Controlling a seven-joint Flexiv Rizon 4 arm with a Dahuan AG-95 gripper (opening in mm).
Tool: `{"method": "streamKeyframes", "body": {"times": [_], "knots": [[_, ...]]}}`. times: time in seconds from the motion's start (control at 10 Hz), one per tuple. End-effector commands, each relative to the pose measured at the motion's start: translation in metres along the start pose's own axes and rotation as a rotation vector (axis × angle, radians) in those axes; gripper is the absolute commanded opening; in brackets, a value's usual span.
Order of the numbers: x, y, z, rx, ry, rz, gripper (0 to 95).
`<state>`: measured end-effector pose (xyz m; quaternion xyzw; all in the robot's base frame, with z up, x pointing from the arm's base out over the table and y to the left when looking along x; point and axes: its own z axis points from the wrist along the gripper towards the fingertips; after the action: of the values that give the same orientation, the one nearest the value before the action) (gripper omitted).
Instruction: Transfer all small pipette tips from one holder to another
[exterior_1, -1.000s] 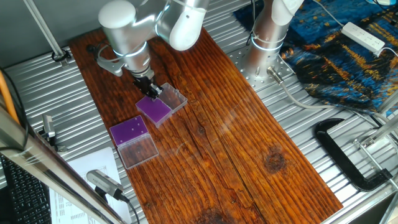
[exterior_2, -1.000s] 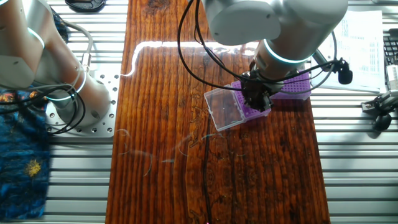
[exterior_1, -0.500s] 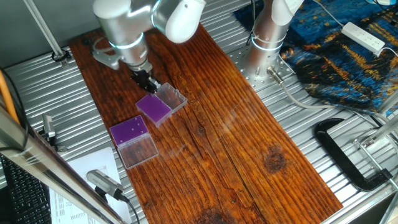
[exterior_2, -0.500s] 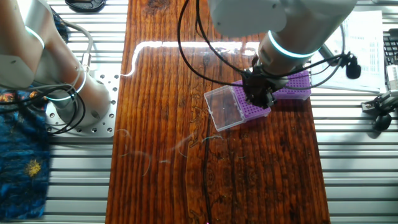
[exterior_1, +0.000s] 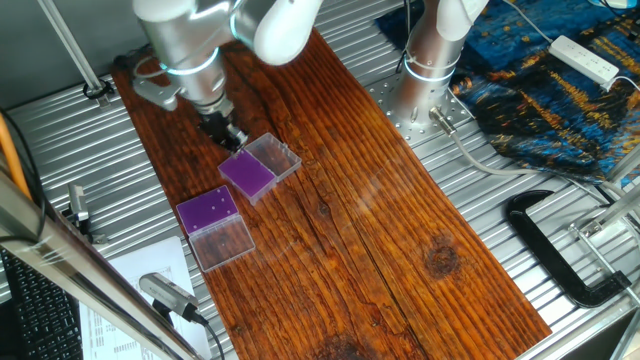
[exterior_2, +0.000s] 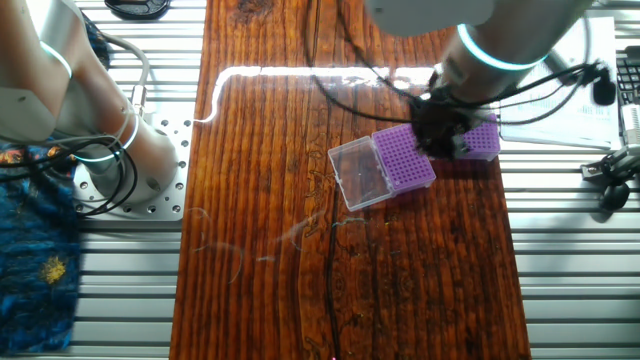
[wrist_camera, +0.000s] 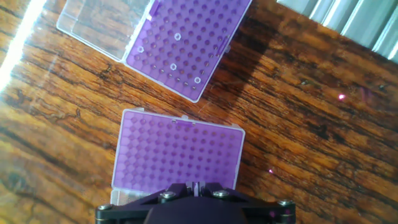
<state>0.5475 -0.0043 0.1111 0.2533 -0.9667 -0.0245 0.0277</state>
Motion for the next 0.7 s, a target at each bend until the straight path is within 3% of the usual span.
{"method": "streamKeyframes", "body": {"times": [0.1,0.2,0.3,0.4,0.7], "knots": [[-0.035,0.001,-0.005,0.014,-0.018,0.013,0.0],[-0.052,0.001,-0.009,0.019,-0.021,0.018,0.0],[-0.057,0.002,-0.01,0.021,-0.02,0.018,0.0],[-0.079,0.004,-0.013,0.028,-0.017,0.02,0.0],[-0.101,0.003,-0.003,0.034,-0.026,0.019,0.0]]}}
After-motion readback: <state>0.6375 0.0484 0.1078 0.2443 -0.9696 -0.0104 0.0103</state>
